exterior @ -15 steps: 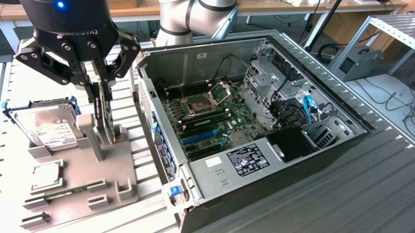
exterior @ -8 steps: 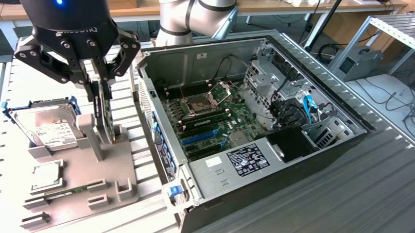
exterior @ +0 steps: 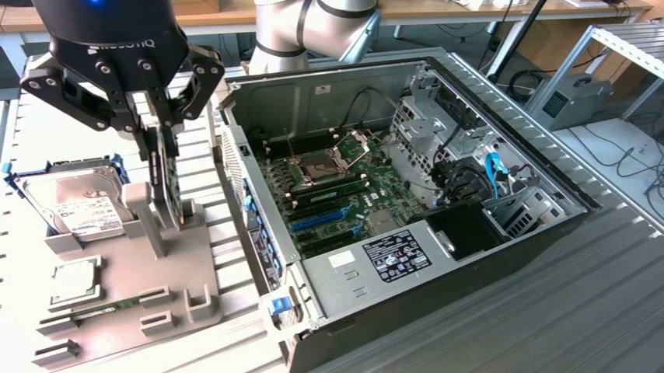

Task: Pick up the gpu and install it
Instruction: 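Pick up the gpu and move the gpu toward the slot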

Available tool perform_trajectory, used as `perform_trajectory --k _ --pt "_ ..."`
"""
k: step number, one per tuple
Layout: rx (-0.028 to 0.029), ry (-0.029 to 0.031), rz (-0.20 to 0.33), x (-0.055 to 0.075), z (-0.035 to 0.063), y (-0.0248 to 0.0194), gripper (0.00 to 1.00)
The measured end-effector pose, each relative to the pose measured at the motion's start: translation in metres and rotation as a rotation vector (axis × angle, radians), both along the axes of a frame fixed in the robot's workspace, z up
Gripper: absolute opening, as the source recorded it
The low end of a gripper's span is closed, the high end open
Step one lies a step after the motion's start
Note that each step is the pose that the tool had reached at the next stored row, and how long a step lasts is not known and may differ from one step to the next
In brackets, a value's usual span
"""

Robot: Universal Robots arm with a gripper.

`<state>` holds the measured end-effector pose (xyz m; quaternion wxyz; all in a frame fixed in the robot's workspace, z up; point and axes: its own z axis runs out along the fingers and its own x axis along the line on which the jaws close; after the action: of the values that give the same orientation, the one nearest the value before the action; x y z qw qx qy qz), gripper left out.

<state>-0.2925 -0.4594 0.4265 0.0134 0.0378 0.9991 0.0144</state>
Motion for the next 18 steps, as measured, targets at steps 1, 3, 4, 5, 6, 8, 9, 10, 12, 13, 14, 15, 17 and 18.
perform_trajectory --k 1,3,4,5,6,8,9,10,12,13,14,15,17,18 --pt "0.0000 0.0000 0.000 0.0000 0.0003 0.0000 0.26" --pt "0.0000 0.0000 0.000 0.0000 0.0012 0.0000 0.26" --pt "0.0000 0.0000 0.000 0.0000 0.0015 0.0000 0.26" --pt "0.0000 0.0000 0.000 0.0000 0.0017 0.0000 0.26" --pt "0.0000 0.0000 0.000 0.0000 0.0019 0.0000 0.26" --pt "-0.0001 0.0000 0.000 0.0000 0.0024 0.0000 0.26" --pt "0.0000 0.0000 0.000 0.0000 0.0026 0.0000 0.26" --pt "0.0000 0.0000 0.000 0.0000 0.0029 0.0000 0.26" --pt "0.0000 0.0001 0.000 0.0000 0.0035 0.0000 0.26" --pt "0.0000 0.0000 0.000 0.0000 0.0038 0.0000 0.26" --pt "0.0000 0.0000 0.000 0.0000 0.0041 0.0000 0.26" --pt "0.0000 0.0000 0.000 0.0000 0.0045 0.0000 0.26" --pt "0.0000 0.0000 0.000 0.0000 0.0054 0.0000 0.26" --pt "0.0000 0.0001 0.000 0.0000 0.0060 0.0000 0.26"
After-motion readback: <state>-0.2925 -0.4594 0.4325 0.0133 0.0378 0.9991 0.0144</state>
